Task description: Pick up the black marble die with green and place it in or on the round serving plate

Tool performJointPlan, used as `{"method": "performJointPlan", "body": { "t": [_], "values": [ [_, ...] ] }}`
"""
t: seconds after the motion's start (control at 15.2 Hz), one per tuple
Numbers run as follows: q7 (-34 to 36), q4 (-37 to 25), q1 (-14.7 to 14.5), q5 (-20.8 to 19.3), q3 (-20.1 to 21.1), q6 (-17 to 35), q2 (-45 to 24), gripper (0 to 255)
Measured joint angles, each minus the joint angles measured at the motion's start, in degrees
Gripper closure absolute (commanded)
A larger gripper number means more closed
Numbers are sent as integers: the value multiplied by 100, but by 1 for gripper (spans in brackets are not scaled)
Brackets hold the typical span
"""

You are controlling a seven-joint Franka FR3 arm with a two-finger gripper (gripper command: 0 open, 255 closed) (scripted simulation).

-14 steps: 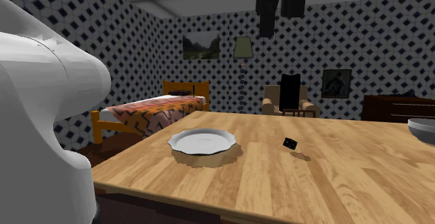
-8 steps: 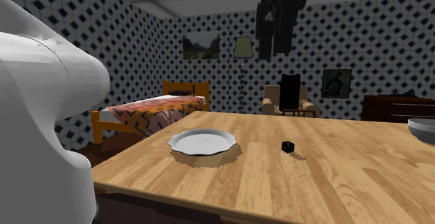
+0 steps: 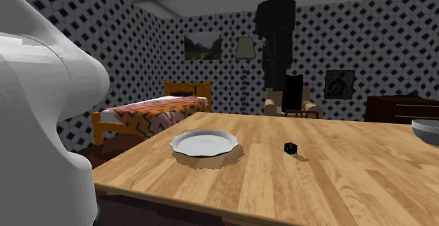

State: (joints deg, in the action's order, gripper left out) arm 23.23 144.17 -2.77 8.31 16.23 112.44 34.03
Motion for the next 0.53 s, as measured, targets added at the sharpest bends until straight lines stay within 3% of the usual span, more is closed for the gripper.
{"method": "performJointPlan", "body": {
  "t": [0.53],
  "values": [
    [1375, -357, 74, -111, 1026, 1303, -1419, 0]
  ]
}}
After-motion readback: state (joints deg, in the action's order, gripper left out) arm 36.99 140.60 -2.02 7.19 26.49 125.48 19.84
